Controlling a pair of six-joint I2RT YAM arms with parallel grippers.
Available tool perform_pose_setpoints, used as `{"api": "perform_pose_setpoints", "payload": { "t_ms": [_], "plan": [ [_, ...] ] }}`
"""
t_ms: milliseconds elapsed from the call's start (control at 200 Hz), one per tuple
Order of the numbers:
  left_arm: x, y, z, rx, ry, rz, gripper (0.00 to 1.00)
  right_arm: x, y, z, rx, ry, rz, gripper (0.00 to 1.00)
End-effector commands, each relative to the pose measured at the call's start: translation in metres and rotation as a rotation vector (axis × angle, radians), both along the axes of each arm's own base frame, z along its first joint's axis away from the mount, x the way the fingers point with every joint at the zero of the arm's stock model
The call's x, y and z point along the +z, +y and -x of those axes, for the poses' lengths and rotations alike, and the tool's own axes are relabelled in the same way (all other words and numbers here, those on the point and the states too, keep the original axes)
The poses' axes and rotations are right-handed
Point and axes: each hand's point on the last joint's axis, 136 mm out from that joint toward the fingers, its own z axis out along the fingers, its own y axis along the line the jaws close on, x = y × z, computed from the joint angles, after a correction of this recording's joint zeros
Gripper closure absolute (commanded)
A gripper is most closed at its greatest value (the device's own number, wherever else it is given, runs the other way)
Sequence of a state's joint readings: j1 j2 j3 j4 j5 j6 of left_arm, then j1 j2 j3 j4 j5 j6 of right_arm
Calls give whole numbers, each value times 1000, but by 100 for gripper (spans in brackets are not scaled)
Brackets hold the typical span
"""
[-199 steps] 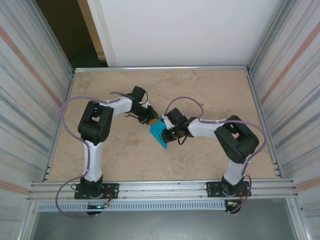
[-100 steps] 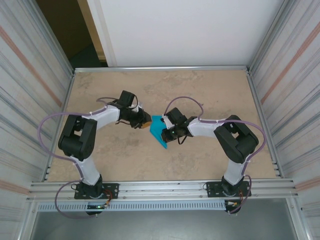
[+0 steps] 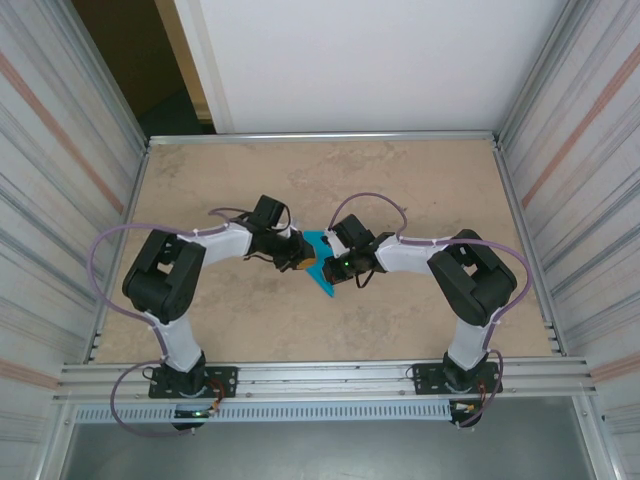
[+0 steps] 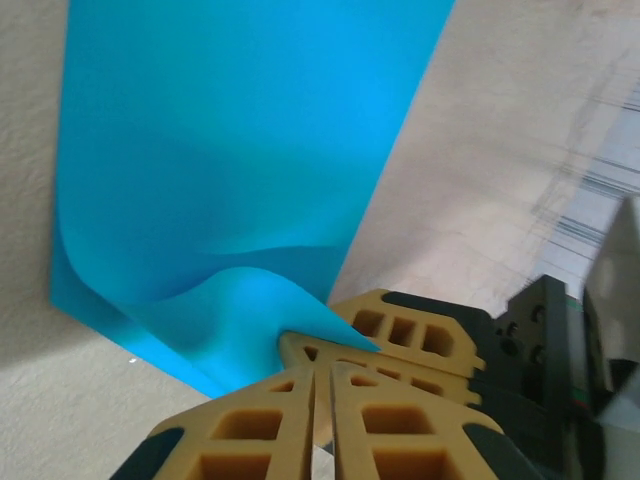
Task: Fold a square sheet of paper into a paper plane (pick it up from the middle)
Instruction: Third fold the triangle at the center of the table.
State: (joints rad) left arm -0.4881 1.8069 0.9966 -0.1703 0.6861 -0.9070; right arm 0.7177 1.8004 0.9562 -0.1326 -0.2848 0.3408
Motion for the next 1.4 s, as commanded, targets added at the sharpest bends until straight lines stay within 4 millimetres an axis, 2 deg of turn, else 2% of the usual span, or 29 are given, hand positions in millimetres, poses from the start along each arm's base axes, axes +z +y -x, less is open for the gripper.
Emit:
{"api": "perform_pose_setpoints", "payload": {
  "t_ms": [0, 326, 626, 822, 1158, 1393],
  "plan": [
    [-7, -2, 3, 13, 49, -33, 89, -5, -2, -1, -23, 38, 20, 95],
    [-18, -13, 9, -3, 73, -74, 90, -7, -2, 1, -21, 51, 24, 92],
    [-26, -9, 11, 15, 96, -109, 90, -9, -3, 1, -24, 57, 27, 91],
    [-27, -3, 12, 39, 84, -131, 90, -11, -4, 3, -23, 62, 32, 83],
    [-32, -1, 14, 49, 96, -134, 90, -15, -6, 3, -27, 67, 47, 89],
    [-19, -8, 9, 35, 54, -91, 89, -16, -8, 1, -43, 66, 65, 93]
  ]
}}
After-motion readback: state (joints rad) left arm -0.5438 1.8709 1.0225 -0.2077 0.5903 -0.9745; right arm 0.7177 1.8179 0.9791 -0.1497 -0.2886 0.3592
